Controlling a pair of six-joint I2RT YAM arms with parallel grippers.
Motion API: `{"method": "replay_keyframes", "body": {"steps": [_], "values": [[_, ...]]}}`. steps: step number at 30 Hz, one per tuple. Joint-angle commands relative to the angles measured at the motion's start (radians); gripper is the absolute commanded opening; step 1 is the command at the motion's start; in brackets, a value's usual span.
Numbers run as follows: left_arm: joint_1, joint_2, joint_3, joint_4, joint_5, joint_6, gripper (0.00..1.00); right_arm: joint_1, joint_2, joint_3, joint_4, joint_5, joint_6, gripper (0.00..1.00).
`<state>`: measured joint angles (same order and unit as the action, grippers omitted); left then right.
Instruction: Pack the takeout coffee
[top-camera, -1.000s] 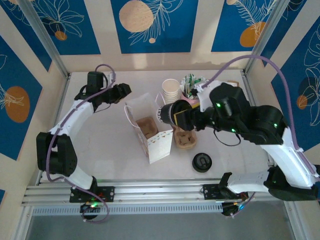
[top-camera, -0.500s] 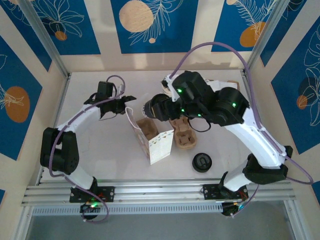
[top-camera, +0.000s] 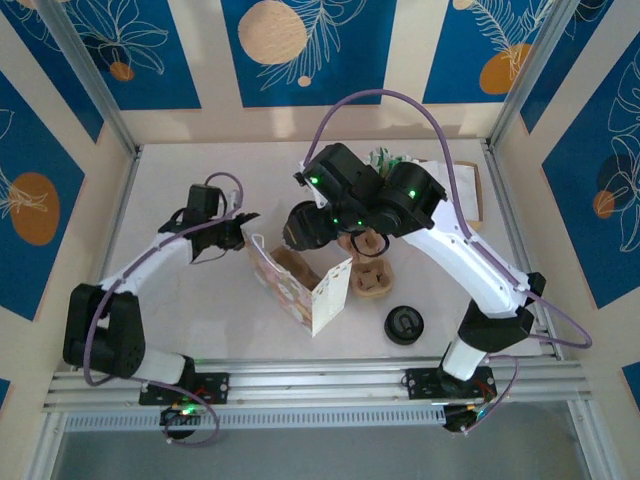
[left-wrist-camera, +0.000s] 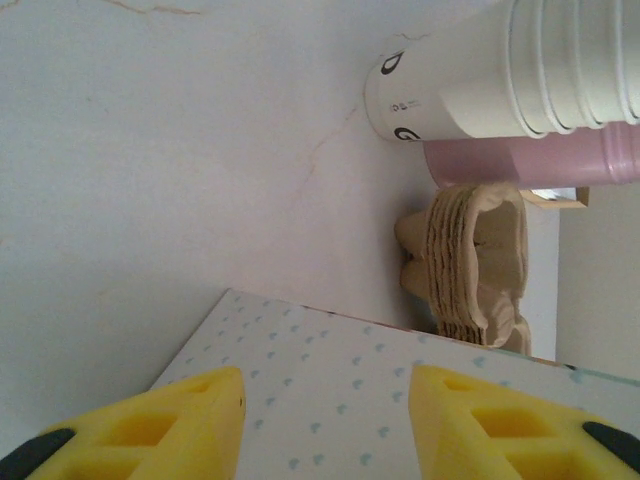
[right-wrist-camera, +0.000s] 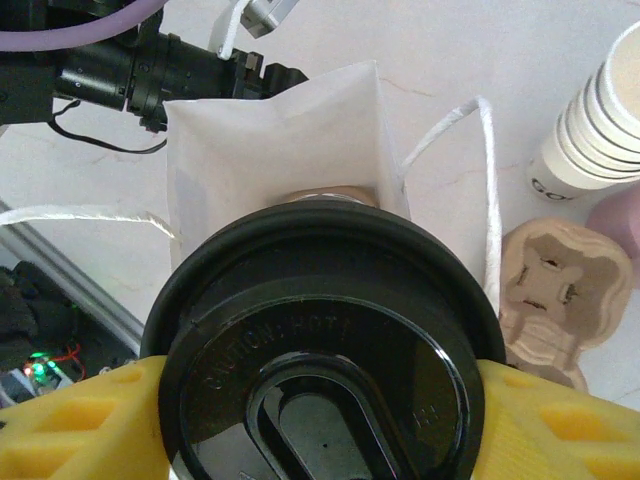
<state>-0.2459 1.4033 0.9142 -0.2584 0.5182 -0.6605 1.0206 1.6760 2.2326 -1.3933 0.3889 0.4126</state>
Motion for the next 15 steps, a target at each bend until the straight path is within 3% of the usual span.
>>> {"method": "replay_keyframes", "body": {"steps": [1, 15], "values": [[-0.016, -0.072, -0.045, -0.034, -0.005, -0.024, 0.47, -0.001, 0.023, 0.029, -0.031, -0.08, -0.031, 0.63], [-0.048, -0.242, -0.123, -0.138, -0.119, -0.02, 0.49, 0.024, 0.085, 0.061, -0.071, -0.148, -0.126, 0.62]]}}
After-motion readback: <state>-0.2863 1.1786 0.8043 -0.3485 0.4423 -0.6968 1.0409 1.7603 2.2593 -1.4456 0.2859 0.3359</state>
